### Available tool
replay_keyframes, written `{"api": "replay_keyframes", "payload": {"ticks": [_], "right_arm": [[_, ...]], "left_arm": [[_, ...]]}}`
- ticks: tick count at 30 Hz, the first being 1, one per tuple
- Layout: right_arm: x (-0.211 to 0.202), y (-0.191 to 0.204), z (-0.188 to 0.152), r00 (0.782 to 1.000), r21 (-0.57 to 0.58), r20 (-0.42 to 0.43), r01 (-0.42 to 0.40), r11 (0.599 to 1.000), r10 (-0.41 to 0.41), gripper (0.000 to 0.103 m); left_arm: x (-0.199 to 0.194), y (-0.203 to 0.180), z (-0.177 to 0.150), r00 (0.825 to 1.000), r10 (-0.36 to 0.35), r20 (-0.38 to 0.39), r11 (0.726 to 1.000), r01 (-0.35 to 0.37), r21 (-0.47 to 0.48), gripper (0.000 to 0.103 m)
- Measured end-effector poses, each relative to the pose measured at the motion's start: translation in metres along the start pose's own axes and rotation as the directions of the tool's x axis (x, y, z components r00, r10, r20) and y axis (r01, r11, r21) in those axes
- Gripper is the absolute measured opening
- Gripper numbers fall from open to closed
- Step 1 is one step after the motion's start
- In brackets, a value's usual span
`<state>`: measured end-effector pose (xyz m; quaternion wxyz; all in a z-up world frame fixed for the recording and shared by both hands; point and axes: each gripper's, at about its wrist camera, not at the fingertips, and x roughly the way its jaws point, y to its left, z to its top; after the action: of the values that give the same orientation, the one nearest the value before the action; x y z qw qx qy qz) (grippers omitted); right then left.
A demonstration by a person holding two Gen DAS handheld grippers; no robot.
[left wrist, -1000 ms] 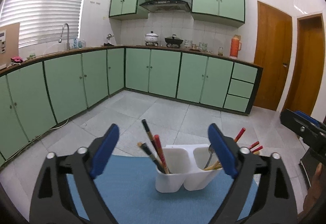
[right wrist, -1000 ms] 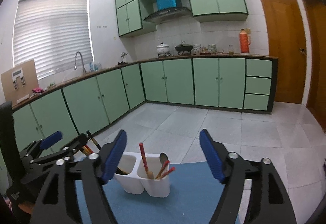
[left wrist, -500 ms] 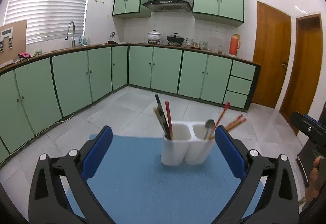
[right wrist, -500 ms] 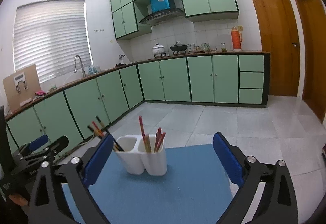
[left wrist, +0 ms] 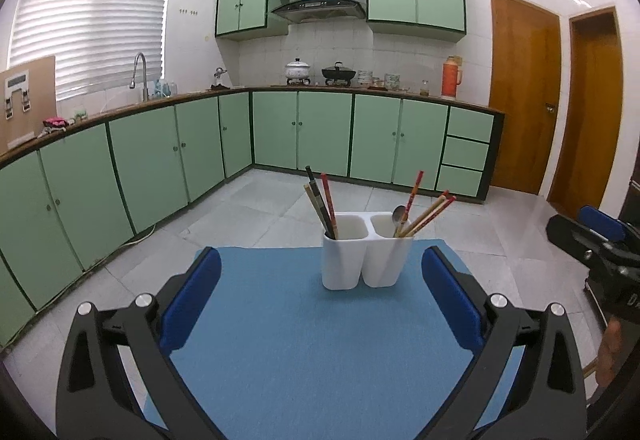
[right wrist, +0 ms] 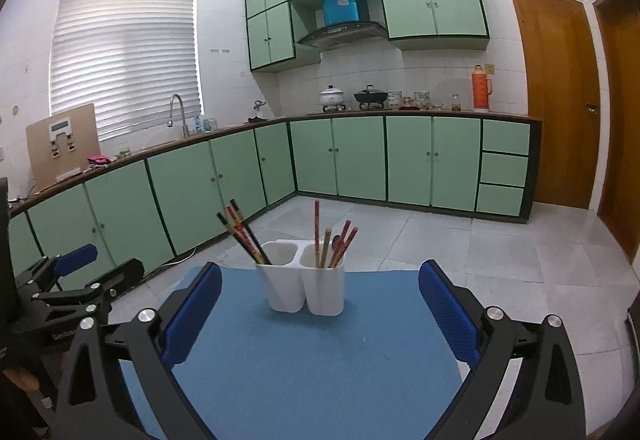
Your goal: Organize utensils
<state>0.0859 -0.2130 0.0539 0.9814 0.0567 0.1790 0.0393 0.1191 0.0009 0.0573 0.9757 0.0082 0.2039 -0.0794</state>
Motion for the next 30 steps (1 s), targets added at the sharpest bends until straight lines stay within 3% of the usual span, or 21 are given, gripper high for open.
{"api": "replay_keyframes", "payload": {"ticks": [15, 30], "right_arm": [[-0.039, 0.021, 0.005, 0.999, -0.056, 0.046, -0.021, 0.998, 0.023, 0.097], [-0.056, 0.029, 0.007, 0.996, -0.077, 0.076, -0.034, 0.996, 0.039, 0.097]], "left_arm": [[-0.047, -0.014, 0.005, 0.998, -0.021, 0.064, 0.999, 0.02, 0.028, 0.097], [-0.068, -0.015, 0.003, 0.995, -0.026, 0.098, 0.999, 0.023, 0.033, 0.097]]}}
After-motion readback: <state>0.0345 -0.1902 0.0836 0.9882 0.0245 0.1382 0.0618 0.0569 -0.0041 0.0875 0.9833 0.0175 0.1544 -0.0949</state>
